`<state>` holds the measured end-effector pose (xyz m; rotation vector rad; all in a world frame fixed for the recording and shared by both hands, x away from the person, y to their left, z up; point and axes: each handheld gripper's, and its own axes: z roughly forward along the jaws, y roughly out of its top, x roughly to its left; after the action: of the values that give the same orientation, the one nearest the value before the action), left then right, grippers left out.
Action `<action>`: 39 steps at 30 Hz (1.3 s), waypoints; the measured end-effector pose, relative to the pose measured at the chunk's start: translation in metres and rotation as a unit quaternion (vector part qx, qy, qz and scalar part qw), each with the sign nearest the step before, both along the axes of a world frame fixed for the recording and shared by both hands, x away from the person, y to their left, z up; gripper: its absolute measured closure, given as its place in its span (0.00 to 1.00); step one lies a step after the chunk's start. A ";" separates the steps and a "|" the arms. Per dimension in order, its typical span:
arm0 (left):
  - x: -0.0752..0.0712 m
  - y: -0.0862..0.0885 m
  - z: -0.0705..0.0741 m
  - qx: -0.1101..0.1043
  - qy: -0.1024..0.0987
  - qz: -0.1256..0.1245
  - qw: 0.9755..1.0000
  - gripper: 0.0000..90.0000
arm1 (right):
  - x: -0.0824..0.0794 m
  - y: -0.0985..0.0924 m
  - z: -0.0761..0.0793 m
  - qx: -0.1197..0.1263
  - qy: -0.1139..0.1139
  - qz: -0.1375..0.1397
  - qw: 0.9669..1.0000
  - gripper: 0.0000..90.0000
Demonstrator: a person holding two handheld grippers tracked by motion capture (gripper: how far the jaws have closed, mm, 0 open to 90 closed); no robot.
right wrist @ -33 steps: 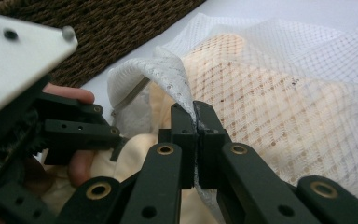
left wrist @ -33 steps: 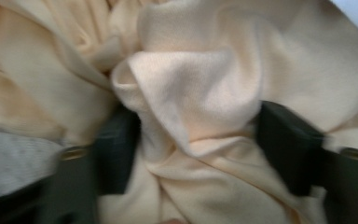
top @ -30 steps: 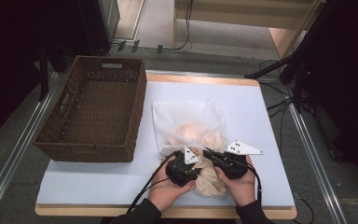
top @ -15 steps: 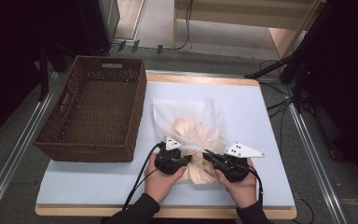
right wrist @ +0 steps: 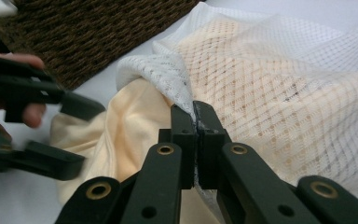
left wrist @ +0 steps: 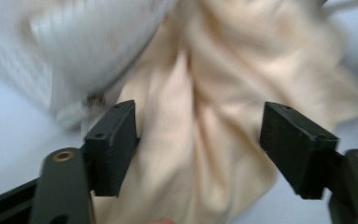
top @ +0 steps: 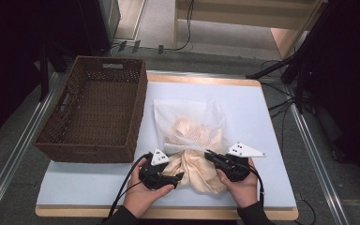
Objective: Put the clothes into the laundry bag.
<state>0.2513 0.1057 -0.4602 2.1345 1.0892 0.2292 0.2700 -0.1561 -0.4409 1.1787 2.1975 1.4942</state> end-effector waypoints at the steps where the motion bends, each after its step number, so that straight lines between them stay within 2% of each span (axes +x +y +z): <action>1: 0.000 -0.001 -0.002 0.004 0.000 0.002 1.000 0.52 | 0.000 0.001 -0.001 0.000 -0.001 0.002 1.000 0.99; 2: 0.000 -0.001 -0.001 -0.006 0.004 0.000 1.000 0.59 | 0.000 0.003 -0.001 0.000 0.001 0.004 1.000 0.99; 3: 0.000 -0.003 0.002 -0.013 0.007 -0.006 1.000 0.76 | -0.001 0.005 -0.001 -0.002 0.001 0.007 1.000 0.99; 4: -0.001 -0.007 0.006 -0.008 0.001 -0.014 1.000 0.82 | -0.001 0.006 -0.001 -0.004 -0.002 0.008 1.000 0.99; 6: -0.004 -0.016 0.013 -0.011 -0.013 -0.040 0.999 0.86 | -0.002 0.008 -0.001 0.000 0.000 0.011 1.000 0.99; 8: -0.004 -0.024 0.021 -0.034 -0.019 -0.059 0.997 0.87 | -0.004 0.009 0.001 0.004 -0.003 0.014 1.000 0.99; 10: -0.002 -0.031 0.030 -0.053 -0.041 -0.062 0.996 0.87 | -0.005 0.010 0.004 0.012 -0.007 0.016 1.000 0.99; 12: 0.003 -0.035 0.035 -0.071 -0.060 -0.047 0.995 0.86 | -0.008 0.009 0.009 0.019 -0.012 0.018 1.000 0.99; 13: 0.007 -0.036 0.034 -0.079 -0.062 -0.038 0.994 0.86 | -0.009 0.009 0.011 0.020 -0.015 0.019 1.000 0.99; 14: 0.011 -0.036 0.031 -0.077 -0.066 -0.024 0.995 0.86 | -0.010 0.008 0.013 0.023 -0.015 0.018 0.999 0.99; 15: 0.015 -0.037 0.026 -0.063 -0.070 -0.015 0.995 0.85 | -0.010 0.007 0.013 0.022 -0.013 0.019 0.999 0.99; 16: 0.021 -0.038 0.017 -0.042 -0.063 -0.002 0.997 0.85 | -0.010 0.007 0.012 0.023 -0.012 0.020 0.999 0.99; 18: 0.037 -0.036 -0.006 -0.021 -0.008 0.011 1.000 0.83 | -0.008 0.007 0.009 0.017 -0.005 0.025 1.000 0.99; 19: 0.040 -0.031 -0.013 -0.049 -0.001 0.012 0.999 0.78 | -0.008 0.007 0.007 0.013 -0.002 0.024 1.000 0.99; 20: 0.041 -0.026 -0.012 -0.061 0.006 0.018 0.998 0.77 | -0.007 0.007 0.006 0.012 -0.001 0.025 1.000 0.99; 22: 0.035 -0.022 -0.007 -0.061 -0.005 0.006 0.998 0.69 | -0.006 0.006 0.003 0.006 0.003 0.022 1.000 0.99; 24: 0.026 -0.017 0.002 -0.066 -0.017 -0.020 0.997 0.62 | -0.004 0.004 0.001 0.005 0.005 0.018 1.000 0.99; 27: 0.014 -0.003 0.014 -0.083 -0.017 -0.033 0.996 0.53 | -0.001 0.002 -0.001 0.005 0.008 0.012 1.000 0.99; 29: 0.007 0.004 0.016 -0.080 -0.019 -0.032 0.996 0.50 | -0.001 0.002 -0.001 0.006 0.008 0.010 1.000 0.99; 33: -0.002 0.005 0.006 -0.043 -0.004 -0.044 0.998 0.42 | 0.000 0.003 -0.001 0.008 0.009 0.008 1.000 0.99; 34: -0.002 0.001 0.002 -0.021 -0.001 -0.044 0.999 0.42 | 0.000 0.003 -0.001 0.007 0.009 0.009 1.000 0.99; 35: -0.002 -0.005 -0.002 -0.004 -0.003 -0.039 0.999 0.43 | -0.001 0.004 -0.001 0.006 0.010 0.009 1.000 0.99; 36: -0.002 -0.009 -0.002 0.018 -0.010 -0.026 0.999 0.55 | -0.001 0.005 -0.001 0.004 0.009 0.010 1.000 0.99; 37: 0.000 -0.010 -0.001 0.023 -0.012 -0.018 1.000 0.70 | -0.001 0.006 -0.002 0.004 0.009 0.013 1.000 0.99; 39: 0.005 -0.016 0.003 0.003 0.004 -0.015 1.000 0.88 | -0.002 0.008 -0.002 0.004 0.009 0.014 1.000 0.99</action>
<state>0.2562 0.0897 -0.4569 2.1569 1.0615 0.2114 0.2679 -0.1482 -0.4427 1.1739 2.2298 1.5113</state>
